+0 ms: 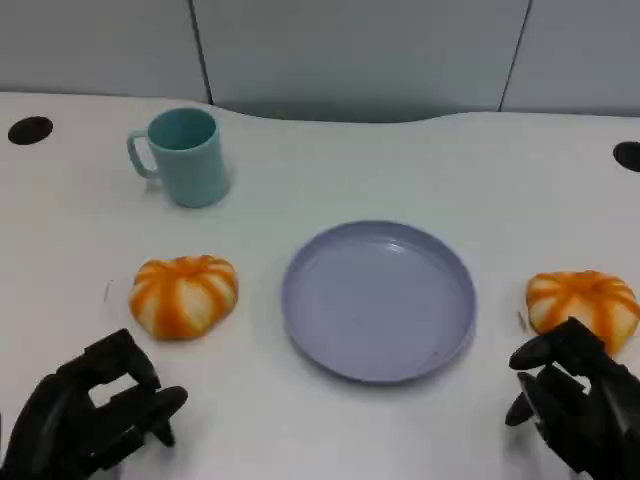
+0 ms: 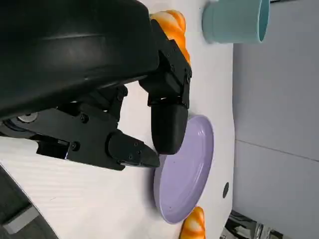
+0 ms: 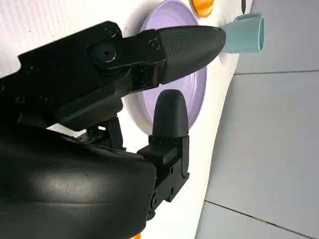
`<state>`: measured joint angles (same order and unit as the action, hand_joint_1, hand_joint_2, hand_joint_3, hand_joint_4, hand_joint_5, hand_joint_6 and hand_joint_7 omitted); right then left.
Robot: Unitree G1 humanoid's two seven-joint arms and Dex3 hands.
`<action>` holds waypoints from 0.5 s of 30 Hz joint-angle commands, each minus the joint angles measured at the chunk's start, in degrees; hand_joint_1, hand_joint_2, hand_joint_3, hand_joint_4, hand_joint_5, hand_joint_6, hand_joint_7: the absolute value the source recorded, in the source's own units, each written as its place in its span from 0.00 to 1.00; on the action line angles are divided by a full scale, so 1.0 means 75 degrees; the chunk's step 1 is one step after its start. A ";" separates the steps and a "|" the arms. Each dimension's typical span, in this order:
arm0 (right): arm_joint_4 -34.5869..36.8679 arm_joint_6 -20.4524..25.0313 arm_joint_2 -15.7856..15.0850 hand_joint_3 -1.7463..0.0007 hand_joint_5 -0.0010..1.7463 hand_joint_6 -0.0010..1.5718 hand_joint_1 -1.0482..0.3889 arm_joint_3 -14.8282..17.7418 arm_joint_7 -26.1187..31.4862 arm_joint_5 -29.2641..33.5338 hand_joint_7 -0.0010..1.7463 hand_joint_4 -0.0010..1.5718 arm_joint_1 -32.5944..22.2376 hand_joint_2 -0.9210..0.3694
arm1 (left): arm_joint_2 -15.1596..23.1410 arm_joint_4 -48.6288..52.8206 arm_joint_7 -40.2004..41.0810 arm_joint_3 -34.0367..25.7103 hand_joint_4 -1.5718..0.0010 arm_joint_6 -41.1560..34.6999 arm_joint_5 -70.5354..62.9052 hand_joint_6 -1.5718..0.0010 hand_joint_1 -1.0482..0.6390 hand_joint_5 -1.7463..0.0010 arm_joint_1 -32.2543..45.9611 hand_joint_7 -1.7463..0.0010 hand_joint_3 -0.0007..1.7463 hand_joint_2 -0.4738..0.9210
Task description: Grasp the bread from the table and place it into the plate.
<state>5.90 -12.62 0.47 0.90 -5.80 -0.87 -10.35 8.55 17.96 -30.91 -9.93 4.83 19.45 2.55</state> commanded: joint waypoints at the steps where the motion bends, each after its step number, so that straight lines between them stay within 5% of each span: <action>1: -0.0076 0.0005 -0.0048 0.84 1.00 0.23 0.53 -0.0007 0.0043 -0.0019 1.00 0.39 -0.0074 0.00 | 0.0179 0.0054 -0.0082 -0.0115 0.53 0.0183 0.0001 0.62 0.52 0.00 0.0011 0.00 0.02 0.99; 9: 0.0103 -0.0074 0.0233 0.83 1.00 0.24 0.51 -0.0098 0.0067 -0.0093 1.00 0.41 -0.0046 0.00 | 0.0933 -0.0031 0.1348 0.0269 0.52 0.3463 -0.2878 0.68 0.50 0.00 -0.0324 0.00 0.02 0.99; 13: -0.0072 0.0053 0.0277 0.83 1.00 0.25 0.52 -0.0209 0.0070 -0.0076 1.00 0.40 -0.0173 0.00 | 0.1761 -0.1121 0.2444 0.0443 0.63 0.3448 -0.5380 0.75 0.41 0.00 -0.0404 0.02 0.02 0.99; 15: -0.0212 0.0140 0.0275 0.83 1.00 0.24 0.53 -0.0294 0.0127 0.0028 1.00 0.39 -0.0248 0.00 | 0.2079 -0.1825 0.3029 0.0501 0.65 0.3227 -0.6717 0.70 0.38 0.06 -0.0403 0.21 0.01 0.98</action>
<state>5.77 -12.33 2.75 -0.97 -5.50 -1.01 -11.33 20.16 10.37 -13.50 -6.66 30.52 -20.51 0.17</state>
